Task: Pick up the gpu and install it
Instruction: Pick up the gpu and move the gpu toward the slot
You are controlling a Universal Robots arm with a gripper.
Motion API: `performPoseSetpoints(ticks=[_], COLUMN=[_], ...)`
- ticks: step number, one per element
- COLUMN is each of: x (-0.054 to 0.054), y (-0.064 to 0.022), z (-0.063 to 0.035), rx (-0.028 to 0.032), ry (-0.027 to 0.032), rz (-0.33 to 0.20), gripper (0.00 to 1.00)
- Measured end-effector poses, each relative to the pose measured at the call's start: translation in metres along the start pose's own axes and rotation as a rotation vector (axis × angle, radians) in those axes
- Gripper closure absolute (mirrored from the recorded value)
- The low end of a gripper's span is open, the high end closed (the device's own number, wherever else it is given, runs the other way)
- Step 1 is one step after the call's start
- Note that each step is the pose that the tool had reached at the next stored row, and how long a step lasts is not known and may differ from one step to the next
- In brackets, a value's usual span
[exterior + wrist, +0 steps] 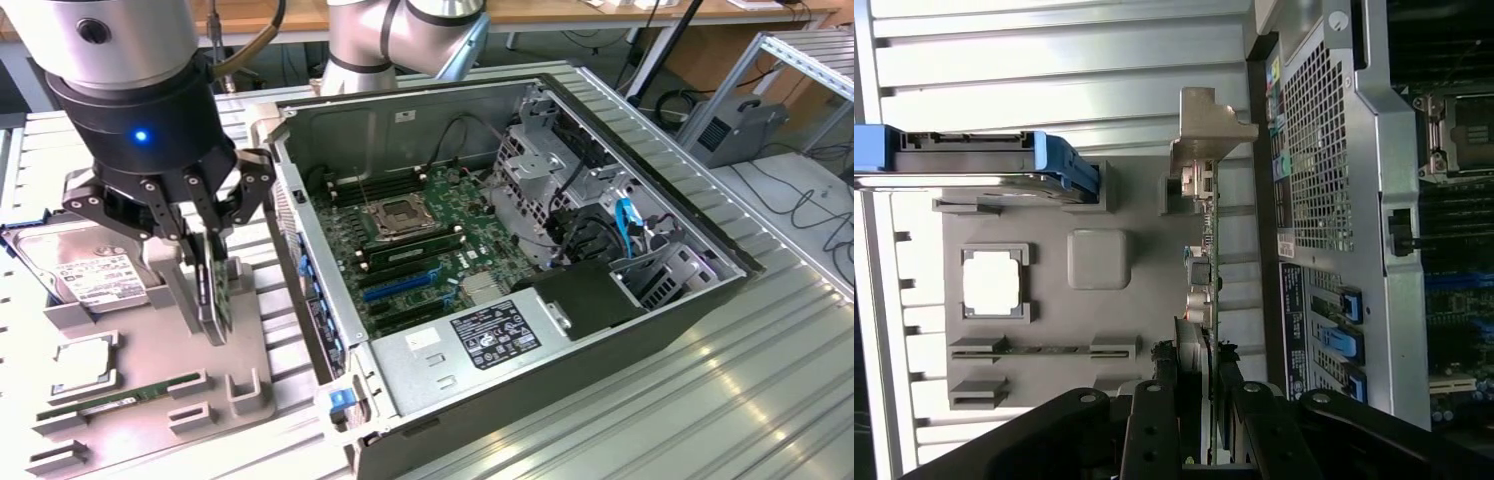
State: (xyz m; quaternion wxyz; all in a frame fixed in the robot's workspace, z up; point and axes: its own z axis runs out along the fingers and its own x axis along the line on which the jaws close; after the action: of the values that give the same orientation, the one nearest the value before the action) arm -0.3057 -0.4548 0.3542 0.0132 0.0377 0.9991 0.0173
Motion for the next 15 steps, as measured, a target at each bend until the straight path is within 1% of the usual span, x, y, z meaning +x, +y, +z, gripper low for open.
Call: performPoseSetpoints(ticks=[15], x=[-0.0001], y=[0.0002], z=[-0.0047], rx=[-0.0001], ry=[-0.0001], rz=[0.0], gripper=[0.74])
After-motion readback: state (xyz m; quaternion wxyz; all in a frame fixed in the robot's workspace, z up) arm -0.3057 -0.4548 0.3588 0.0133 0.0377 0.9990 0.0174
